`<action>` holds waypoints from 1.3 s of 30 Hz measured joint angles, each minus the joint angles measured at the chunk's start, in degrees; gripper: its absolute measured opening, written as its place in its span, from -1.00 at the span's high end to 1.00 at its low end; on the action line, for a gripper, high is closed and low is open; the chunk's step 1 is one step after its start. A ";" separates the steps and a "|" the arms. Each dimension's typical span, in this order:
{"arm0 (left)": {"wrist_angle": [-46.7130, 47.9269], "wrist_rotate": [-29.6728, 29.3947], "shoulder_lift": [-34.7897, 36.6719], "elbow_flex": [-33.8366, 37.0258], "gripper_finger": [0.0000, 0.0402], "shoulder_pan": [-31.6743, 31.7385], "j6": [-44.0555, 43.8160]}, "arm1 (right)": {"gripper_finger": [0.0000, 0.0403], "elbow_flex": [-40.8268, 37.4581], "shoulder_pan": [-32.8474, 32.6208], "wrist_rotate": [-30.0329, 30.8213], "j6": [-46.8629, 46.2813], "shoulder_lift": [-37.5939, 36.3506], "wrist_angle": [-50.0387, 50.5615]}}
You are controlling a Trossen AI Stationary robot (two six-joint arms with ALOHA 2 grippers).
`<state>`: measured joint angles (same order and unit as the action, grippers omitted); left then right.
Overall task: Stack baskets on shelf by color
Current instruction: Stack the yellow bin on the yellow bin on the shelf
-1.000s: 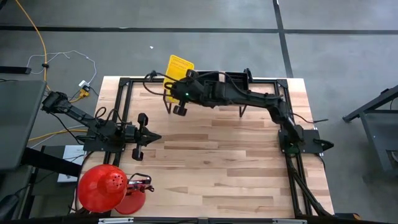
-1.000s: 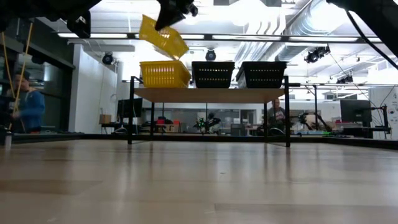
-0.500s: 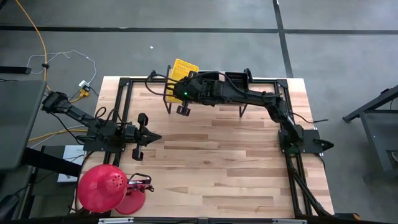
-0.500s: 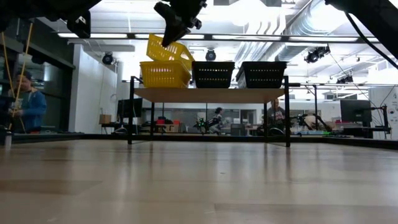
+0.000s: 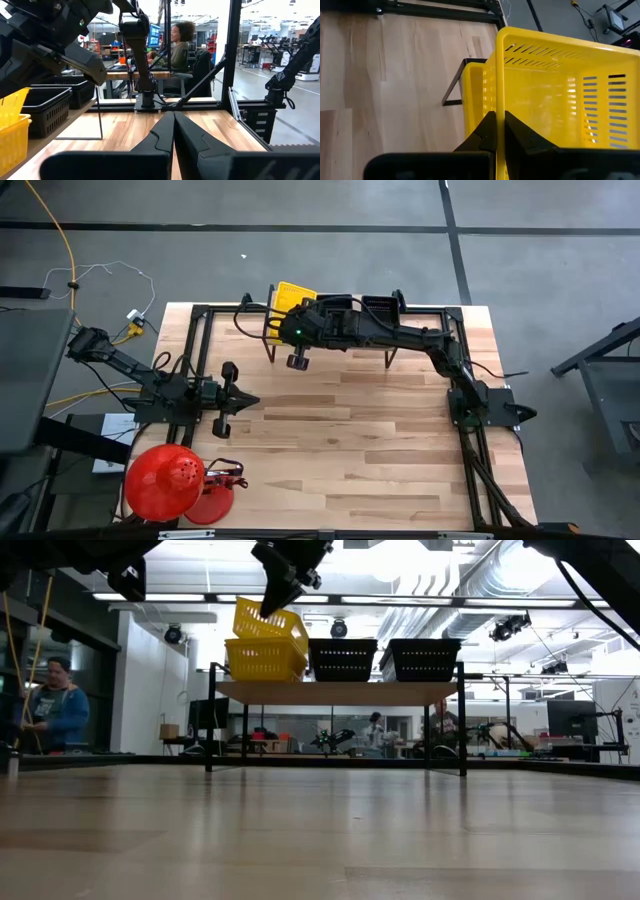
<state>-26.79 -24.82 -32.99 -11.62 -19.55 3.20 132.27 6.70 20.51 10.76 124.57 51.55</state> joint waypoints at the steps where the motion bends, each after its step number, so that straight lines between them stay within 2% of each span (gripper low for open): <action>1: 0.00 -0.04 0.00 0.00 1.00 0.02 0.00 | 1.00 -0.02 -0.09 0.02 -0.39 0.00 0.02; 14: 0.00 -0.04 0.00 0.00 1.00 0.02 0.00 | 1.00 -0.02 -0.09 0.50 -5.78 0.00 2.13; 29: 0.00 -0.04 0.00 0.00 1.00 0.01 0.00 | 0.93 -0.02 0.02 0.50 -5.81 0.00 2.45; 34: 0.00 -0.02 0.00 0.00 1.00 0.00 0.00 | 0.79 -0.02 0.02 0.52 -5.54 0.00 2.39; 39: 0.02 -0.03 0.00 0.00 1.00 0.02 0.00 | 0.47 -0.02 0.02 2.20 -4.12 0.00 2.21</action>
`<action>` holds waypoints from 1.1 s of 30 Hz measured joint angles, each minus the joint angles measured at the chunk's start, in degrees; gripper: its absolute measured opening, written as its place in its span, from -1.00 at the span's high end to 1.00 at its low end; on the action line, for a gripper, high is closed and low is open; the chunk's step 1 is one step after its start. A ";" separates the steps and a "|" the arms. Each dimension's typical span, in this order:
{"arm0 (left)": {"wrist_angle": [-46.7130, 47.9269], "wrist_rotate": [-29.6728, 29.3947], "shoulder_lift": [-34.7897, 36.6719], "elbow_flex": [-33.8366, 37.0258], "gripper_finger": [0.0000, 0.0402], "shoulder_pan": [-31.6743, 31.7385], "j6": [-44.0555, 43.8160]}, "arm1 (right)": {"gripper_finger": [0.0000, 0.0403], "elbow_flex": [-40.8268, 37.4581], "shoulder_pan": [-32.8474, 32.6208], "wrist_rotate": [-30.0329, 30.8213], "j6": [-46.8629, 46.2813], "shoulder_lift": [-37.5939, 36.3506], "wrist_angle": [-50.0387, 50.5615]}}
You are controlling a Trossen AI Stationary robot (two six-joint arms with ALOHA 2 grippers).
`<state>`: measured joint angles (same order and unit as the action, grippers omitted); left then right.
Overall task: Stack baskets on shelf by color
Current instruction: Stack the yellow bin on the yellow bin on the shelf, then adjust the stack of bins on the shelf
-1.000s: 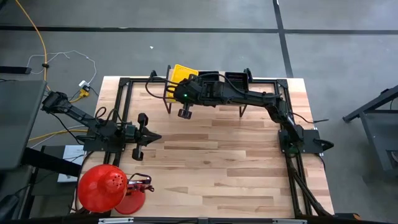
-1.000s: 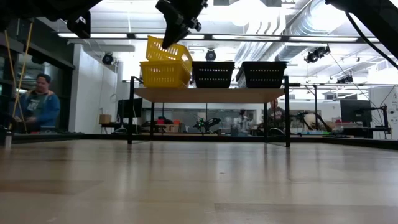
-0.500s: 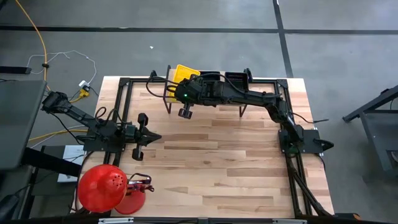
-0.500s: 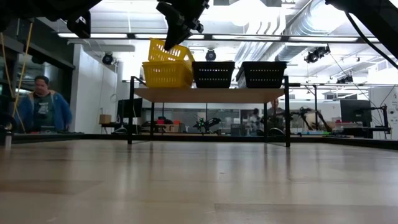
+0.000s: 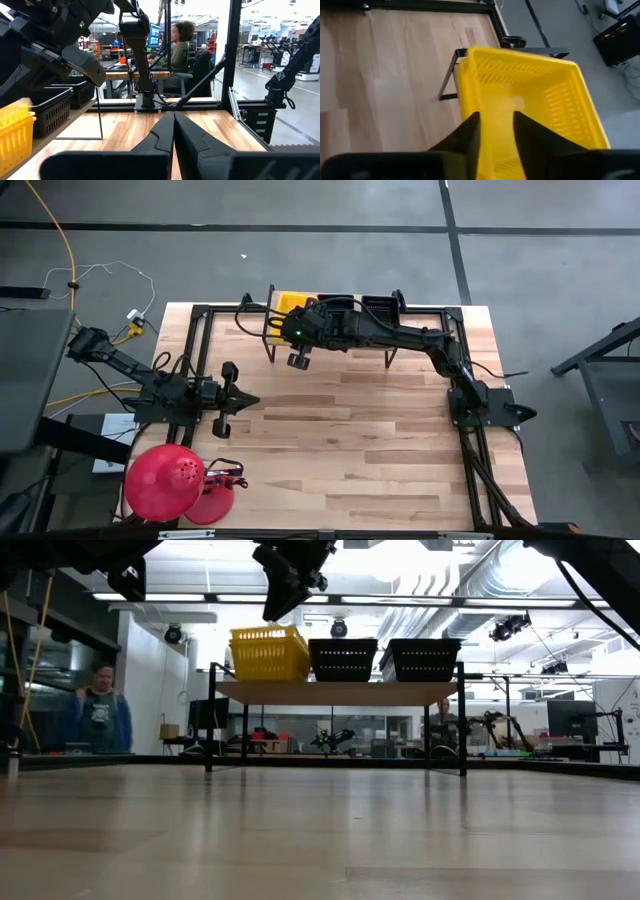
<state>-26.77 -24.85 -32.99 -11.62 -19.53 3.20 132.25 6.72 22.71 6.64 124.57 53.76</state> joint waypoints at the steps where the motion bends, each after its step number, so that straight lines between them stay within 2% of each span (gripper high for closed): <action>1: 0.01 0.00 0.00 0.00 1.00 -0.01 0.00 | 0.39 0.00 0.00 0.41 0.49 0.00 0.00; 7: 0.51 0.01 0.00 0.00 1.00 -0.01 -0.01 | 0.07 0.00 0.00 1.87 2.70 -2.25 0.33; 12: 1.42 0.01 0.00 0.00 1.00 -0.01 -0.04 | 0.03 0.00 -0.40 1.63 3.12 -5.00 5.69; 17: 1.73 0.01 0.00 0.00 1.00 -0.02 -1.03 | 0.25 0.02 -1.25 3.78 3.16 -5.90 11.61; 24: 3.73 0.08 0.00 0.00 1.00 -0.02 -3.34 | 0.93 0.00 -1.26 5.73 2.29 -6.20 17.54; 33: 4.94 0.22 0.00 -0.02 1.00 -0.07 -6.11 | 0.98 0.00 -1.69 6.47 -1.84 -9.52 23.81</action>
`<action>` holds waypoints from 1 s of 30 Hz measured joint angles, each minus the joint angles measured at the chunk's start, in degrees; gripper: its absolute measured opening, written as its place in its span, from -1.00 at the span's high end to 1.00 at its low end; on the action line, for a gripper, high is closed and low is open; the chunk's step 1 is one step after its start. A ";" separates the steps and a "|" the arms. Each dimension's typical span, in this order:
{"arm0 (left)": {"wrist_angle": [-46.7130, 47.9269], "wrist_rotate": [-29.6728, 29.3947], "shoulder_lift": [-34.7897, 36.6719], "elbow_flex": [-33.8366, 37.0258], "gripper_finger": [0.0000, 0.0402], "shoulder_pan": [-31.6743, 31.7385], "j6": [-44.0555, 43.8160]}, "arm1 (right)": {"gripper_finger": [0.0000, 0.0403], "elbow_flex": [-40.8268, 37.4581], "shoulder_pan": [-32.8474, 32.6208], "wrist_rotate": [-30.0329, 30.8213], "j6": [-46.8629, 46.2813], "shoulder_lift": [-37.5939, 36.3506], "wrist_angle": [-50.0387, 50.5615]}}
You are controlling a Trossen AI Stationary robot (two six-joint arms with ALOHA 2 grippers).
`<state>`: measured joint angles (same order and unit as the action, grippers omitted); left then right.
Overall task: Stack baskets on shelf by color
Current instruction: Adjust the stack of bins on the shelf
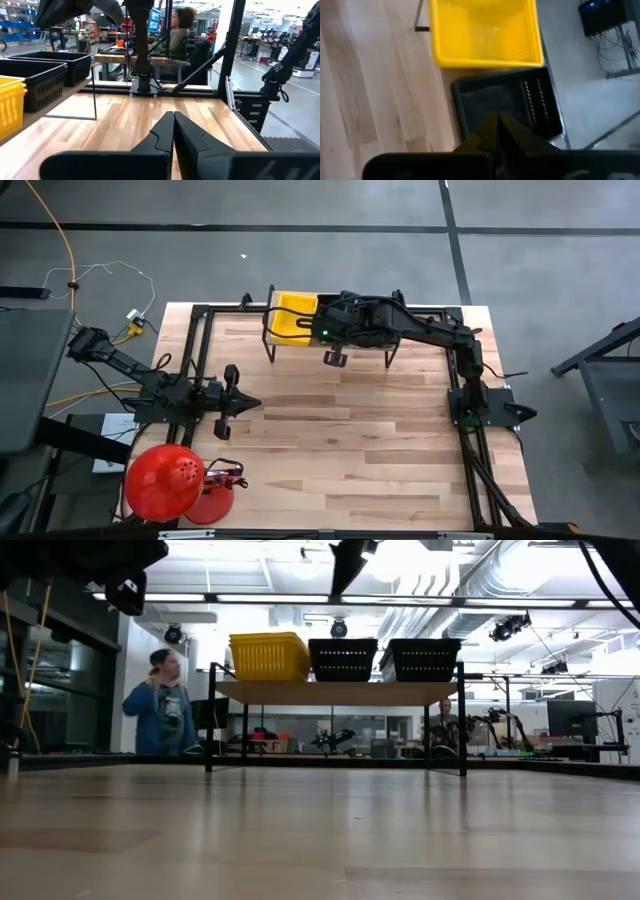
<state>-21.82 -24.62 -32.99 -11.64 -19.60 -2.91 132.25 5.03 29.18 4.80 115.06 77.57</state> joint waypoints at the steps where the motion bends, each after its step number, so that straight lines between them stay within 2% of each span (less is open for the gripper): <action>1: 0.02 0.00 0.00 0.00 1.00 -0.15 -0.11 | 0.98 0.00 -0.18 0.64 -0.48 -0.27 0.72; 11: -0.31 -0.23 0.00 0.00 1.00 -3.56 0.05 | 1.00 0.00 -3.30 7.03 -6.40 -3.54 8.82; 18: -0.44 -4.33 0.02 0.00 1.00 -5.91 0.05 | 1.00 -1.95 -5.85 10.68 -10.07 -6.72 11.16; 21: -0.46 -5.10 0.00 0.00 1.00 -6.82 0.05 | 1.00 -12.56 -6.68 12.43 -11.19 -12.23 7.53; 26: -0.71 -7.91 0.00 0.00 1.00 -7.66 0.13 | 1.00 -43.66 -4.89 11.89 -10.13 -31.43 -12.12; 28: -1.42 -9.12 0.00 0.00 1.00 -7.69 1.17 | 1.00 -54.34 -2.27 9.03 -8.69 -40.04 -22.84; 30: -2.63 -9.94 0.02 0.00 1.00 -7.69 2.78 | 1.00 -62.09 1.25 2.98 -7.72 -46.77 -33.64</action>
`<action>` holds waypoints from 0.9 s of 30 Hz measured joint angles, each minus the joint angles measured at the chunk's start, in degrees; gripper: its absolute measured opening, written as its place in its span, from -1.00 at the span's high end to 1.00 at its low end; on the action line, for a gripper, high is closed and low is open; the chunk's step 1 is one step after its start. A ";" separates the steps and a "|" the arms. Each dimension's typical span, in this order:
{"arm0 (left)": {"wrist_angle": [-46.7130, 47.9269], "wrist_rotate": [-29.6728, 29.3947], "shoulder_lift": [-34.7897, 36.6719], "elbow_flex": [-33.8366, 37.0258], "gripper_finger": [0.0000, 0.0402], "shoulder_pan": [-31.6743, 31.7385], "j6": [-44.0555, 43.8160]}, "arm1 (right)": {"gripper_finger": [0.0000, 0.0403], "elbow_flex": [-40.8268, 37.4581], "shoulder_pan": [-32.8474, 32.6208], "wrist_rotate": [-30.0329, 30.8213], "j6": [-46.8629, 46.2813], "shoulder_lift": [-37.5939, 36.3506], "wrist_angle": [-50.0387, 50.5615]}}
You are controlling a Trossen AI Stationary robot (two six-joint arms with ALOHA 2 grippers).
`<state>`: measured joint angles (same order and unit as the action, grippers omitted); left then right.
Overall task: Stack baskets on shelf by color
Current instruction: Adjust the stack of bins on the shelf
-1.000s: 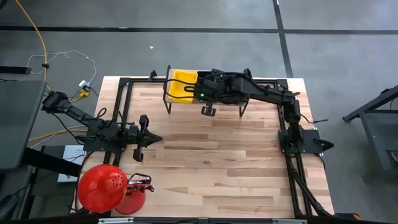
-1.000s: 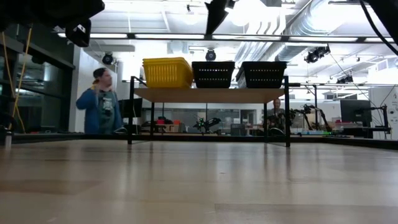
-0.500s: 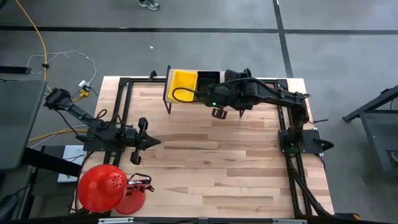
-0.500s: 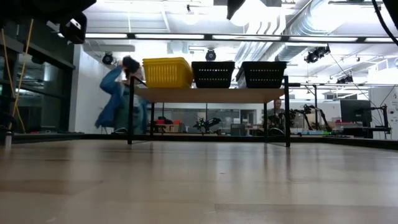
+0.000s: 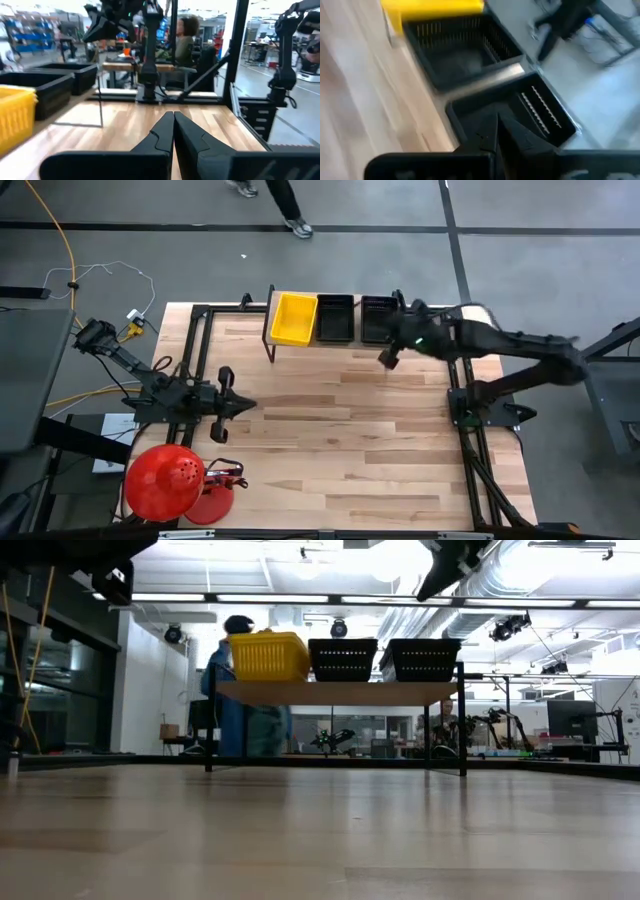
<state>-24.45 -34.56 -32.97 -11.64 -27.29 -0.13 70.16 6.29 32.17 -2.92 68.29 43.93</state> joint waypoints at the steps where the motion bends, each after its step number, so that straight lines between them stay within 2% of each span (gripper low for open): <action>1: -0.53 -0.45 0.00 0.00 1.00 0.00 0.72 | 1.00 -2.62 1.68 -2.40 0.19 -2.33 -4.43; 5: -0.85 -0.85 0.00 0.00 1.00 0.00 1.21 | 1.00 -6.07 7.53 -8.33 1.53 -4.68 -15.85; 10: -0.70 -0.86 0.00 0.00 1.00 0.00 1.36 | 1.00 1.25 11.44 -15.85 3.21 5.23 -19.51; 18: -0.65 -0.86 0.00 0.00 1.00 0.00 1.39 | 1.00 30.51 14.22 -23.84 3.60 31.59 -7.19; 23: -0.65 -0.85 0.00 0.00 1.00 -0.01 1.39 | 1.00 49.92 15.72 -24.55 4.50 45.19 3.85; 27: -0.35 -0.76 0.00 0.00 1.00 -0.04 1.29 | 1.00 62.90 16.81 -25.32 5.51 53.25 12.12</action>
<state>-24.79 -35.32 -32.97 -11.64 -27.33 1.16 133.06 23.10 6.85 2.59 121.54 56.05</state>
